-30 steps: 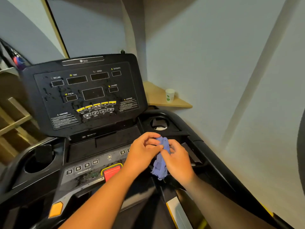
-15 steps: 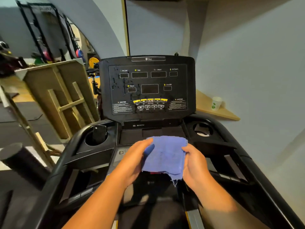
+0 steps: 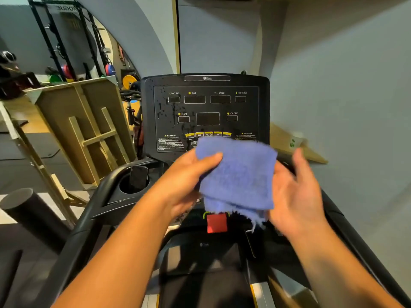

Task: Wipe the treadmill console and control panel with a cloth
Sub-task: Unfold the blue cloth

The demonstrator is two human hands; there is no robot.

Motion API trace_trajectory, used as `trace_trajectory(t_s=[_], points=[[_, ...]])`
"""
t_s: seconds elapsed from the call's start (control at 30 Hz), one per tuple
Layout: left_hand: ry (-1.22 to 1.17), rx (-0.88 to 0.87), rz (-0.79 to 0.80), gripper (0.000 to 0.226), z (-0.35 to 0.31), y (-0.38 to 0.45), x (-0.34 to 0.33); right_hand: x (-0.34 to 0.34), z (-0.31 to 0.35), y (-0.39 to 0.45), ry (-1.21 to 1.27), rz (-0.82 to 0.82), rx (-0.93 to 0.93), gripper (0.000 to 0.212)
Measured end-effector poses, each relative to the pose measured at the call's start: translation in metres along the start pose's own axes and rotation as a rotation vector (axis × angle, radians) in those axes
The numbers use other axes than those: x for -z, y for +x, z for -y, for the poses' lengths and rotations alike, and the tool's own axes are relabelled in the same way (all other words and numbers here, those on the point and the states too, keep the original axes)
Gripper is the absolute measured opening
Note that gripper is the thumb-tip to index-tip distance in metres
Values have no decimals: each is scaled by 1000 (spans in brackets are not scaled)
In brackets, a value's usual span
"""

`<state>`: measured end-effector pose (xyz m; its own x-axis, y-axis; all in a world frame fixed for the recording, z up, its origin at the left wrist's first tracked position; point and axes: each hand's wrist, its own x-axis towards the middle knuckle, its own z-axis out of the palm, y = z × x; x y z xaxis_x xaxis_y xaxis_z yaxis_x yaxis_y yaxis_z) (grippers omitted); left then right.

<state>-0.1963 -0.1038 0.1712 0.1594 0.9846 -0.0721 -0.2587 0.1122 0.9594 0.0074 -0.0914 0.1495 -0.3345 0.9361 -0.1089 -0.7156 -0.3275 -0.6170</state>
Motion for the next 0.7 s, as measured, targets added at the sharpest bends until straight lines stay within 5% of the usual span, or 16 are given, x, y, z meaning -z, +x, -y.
trace_trajectory(t_s=[0.1, 0.2, 0.33, 0.57, 0.7], points=[[47, -23, 123, 23, -21, 18, -22, 1, -8, -5, 155, -34, 67, 70], [479, 16, 82, 22, -6, 41, -27, 37, -35, -6, 408, -68, -107, 62], [964, 35, 39, 18, 19, 56, -23, 51, -40, 2, 178, -214, 32, 69], [927, -9, -133, 8, 56, 62, 15, 64, -46, -5, 115, -256, -38, 56], [1000, -72, -388, 7, 83, 45, 74, 81, -41, -2, 113, -272, -25, 61]])
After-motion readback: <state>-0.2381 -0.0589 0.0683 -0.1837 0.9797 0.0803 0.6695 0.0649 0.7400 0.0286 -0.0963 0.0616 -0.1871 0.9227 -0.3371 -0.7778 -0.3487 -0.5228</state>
